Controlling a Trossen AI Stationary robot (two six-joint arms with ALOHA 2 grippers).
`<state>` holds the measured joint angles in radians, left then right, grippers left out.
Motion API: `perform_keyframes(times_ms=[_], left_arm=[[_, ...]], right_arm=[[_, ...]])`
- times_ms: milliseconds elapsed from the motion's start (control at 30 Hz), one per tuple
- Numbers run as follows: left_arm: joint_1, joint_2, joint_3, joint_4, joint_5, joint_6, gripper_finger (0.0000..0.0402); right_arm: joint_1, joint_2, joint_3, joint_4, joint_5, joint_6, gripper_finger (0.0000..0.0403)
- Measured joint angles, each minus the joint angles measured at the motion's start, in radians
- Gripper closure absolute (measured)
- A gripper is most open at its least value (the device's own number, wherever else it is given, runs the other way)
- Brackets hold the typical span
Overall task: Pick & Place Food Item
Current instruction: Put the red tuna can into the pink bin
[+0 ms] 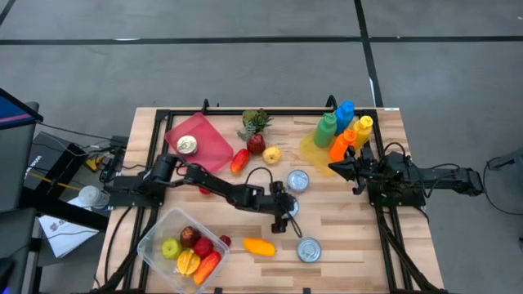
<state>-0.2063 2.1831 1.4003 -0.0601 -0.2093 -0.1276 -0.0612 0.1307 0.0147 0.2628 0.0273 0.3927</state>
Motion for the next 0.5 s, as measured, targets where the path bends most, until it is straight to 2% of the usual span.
perform_keyframes(times_ms=[167,333,500], left_arm=[[-0.048,-0.099,-0.057,-0.157,-0.129,-0.035,0.0069],[-0.056,-0.209,-0.164,-0.216,-0.140,-0.193,0.0070],[-0.054,-0.307,-0.264,-0.207,-0.143,-0.303,0.0069]], right_arm=[[0.000,0.000,0.000,0.003,0.000,0.000,0.0403],[0.000,0.000,0.000,0.000,0.000,0.000,0.0403],[0.000,0.000,0.000,0.000,0.000,0.000,0.0403]])
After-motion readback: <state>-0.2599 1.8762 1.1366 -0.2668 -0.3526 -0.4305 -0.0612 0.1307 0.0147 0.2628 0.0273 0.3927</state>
